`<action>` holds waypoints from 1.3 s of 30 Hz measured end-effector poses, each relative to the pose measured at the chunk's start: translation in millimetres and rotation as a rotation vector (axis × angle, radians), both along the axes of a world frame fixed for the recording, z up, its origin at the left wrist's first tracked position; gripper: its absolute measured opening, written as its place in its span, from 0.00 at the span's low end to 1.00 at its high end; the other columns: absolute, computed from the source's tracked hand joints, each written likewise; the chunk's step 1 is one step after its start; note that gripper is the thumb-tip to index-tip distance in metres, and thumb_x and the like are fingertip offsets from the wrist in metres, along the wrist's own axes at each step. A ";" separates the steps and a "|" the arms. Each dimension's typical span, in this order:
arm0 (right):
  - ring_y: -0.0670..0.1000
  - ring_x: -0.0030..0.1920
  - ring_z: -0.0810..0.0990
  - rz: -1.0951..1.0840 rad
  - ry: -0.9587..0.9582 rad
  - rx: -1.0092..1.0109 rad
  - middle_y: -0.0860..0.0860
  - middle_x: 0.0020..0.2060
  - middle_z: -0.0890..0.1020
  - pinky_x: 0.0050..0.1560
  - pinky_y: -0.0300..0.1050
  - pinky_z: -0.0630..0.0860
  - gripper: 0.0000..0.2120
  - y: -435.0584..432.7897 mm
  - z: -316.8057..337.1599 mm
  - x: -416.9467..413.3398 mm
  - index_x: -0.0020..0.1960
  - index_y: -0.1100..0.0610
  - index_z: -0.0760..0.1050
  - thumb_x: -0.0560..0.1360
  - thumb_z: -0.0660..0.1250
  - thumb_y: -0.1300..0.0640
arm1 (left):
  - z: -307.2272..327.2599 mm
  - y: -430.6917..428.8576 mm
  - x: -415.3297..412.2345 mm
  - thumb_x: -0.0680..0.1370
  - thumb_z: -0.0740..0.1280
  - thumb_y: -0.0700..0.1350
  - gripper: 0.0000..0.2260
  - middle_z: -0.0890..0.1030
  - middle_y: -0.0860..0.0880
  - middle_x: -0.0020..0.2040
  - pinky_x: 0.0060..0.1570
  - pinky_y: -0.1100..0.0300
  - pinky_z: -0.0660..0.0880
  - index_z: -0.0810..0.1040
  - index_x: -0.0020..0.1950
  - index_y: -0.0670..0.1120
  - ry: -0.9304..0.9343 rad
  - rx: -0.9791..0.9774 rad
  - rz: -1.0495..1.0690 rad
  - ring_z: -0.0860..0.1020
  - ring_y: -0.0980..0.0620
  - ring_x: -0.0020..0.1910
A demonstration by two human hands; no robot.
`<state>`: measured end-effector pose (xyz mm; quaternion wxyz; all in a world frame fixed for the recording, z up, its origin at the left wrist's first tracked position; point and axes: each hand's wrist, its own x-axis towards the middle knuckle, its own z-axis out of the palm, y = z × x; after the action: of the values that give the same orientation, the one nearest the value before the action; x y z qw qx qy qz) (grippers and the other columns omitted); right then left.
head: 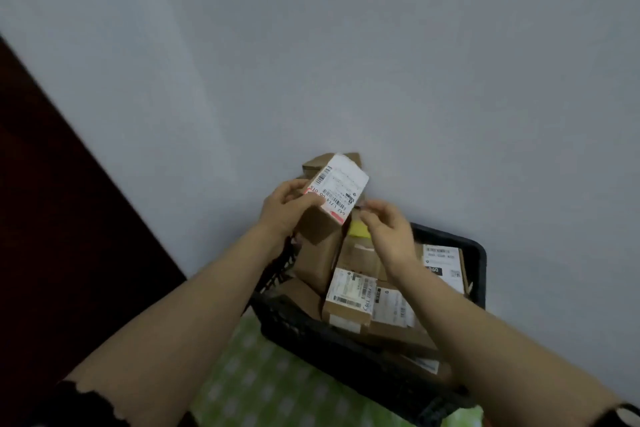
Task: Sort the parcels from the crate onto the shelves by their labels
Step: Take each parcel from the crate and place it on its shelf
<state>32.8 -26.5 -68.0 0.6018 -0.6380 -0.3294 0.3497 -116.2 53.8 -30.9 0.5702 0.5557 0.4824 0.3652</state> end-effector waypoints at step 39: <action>0.51 0.58 0.80 1.259 -0.042 0.083 0.54 0.59 0.80 0.63 0.52 0.74 0.47 2.4 137.9 -320.3 0.73 0.61 0.61 0.60 0.80 0.63 | 122.3 -170.2 -356.4 0.69 0.75 0.39 0.25 0.84 0.49 0.53 0.60 0.51 0.75 0.73 0.64 0.45 0.059 0.044 0.352 0.81 0.51 0.55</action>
<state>-287.5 -24.1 69.8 0.2984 -0.3045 -0.6668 0.6113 -472.6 -116.4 91.4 0.4710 0.4856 0.5804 0.4534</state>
